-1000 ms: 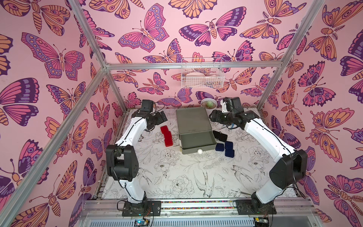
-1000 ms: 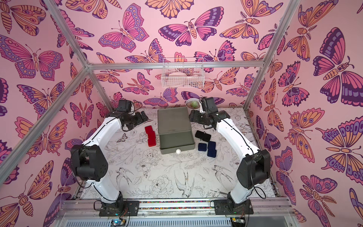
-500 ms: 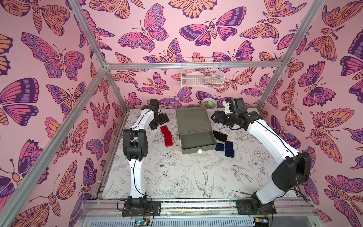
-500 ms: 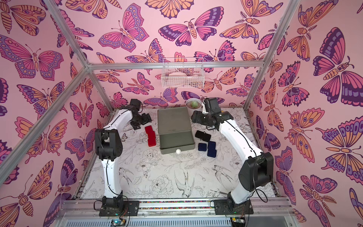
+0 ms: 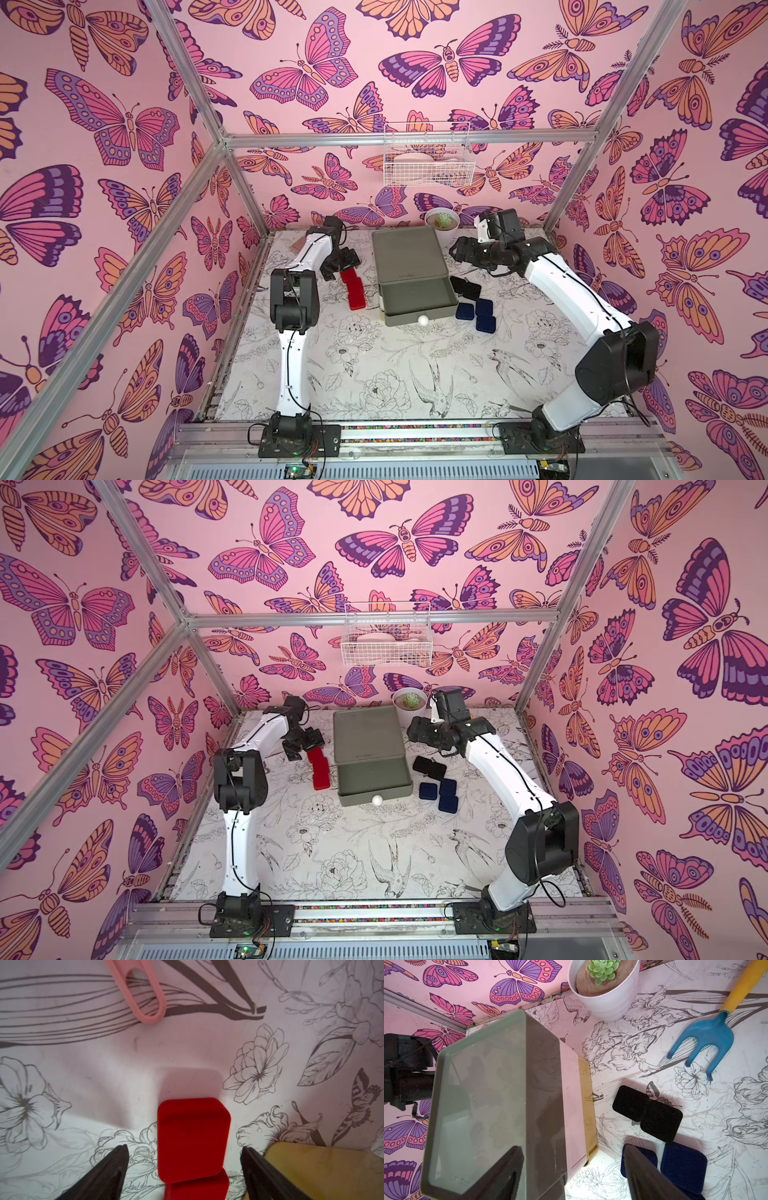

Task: Place the brooch boxes into the drawer by color
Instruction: Pick up the brooch box from the center of the board.

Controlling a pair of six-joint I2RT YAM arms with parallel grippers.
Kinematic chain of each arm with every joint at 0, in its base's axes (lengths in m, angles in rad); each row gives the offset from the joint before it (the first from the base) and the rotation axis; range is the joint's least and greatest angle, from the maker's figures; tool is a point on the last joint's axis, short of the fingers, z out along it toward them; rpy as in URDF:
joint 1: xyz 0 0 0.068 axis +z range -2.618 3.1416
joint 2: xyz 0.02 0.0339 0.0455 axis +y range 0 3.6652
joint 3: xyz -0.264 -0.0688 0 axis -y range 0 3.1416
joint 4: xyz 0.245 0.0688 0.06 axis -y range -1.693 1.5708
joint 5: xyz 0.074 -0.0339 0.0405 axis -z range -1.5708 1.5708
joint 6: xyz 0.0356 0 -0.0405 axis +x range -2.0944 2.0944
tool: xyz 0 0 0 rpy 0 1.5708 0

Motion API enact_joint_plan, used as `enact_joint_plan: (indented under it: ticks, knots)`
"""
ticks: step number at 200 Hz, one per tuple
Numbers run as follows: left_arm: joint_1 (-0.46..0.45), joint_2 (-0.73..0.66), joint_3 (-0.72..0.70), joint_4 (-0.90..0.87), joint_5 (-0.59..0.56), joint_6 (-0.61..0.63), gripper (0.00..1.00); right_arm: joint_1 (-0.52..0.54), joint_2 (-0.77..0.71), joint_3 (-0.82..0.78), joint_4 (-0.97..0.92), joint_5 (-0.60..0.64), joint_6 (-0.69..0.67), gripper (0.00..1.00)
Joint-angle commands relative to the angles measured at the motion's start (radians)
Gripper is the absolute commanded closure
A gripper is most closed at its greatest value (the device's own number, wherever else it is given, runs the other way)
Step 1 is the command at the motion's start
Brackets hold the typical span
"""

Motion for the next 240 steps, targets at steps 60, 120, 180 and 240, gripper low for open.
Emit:
enact_joint_plan:
  ticks: [60, 120, 180, 240]
  knots:
    - [-0.013, 0.064, 0.059, -0.055, -0.035, 0.009, 0.12, -0.016, -0.017, -0.009, -0.027, -0.013, 0.006, 0.18]
    - [-0.013, 0.073, 0.059, -0.083, -0.064, 0.032, 0.19, -0.02, -0.012, -0.012, -0.018, -0.024, 0.018, 0.18]
    - [-0.01, 0.073, 0.051, -0.098, -0.08, 0.045, 0.46, -0.02, -0.01, -0.008, -0.016, -0.029, 0.021, 0.18]
    - [0.006, -0.023, 0.011, -0.1, -0.085, 0.072, 0.49, -0.018, -0.017, 0.001, -0.004, -0.035, 0.02, 0.19]
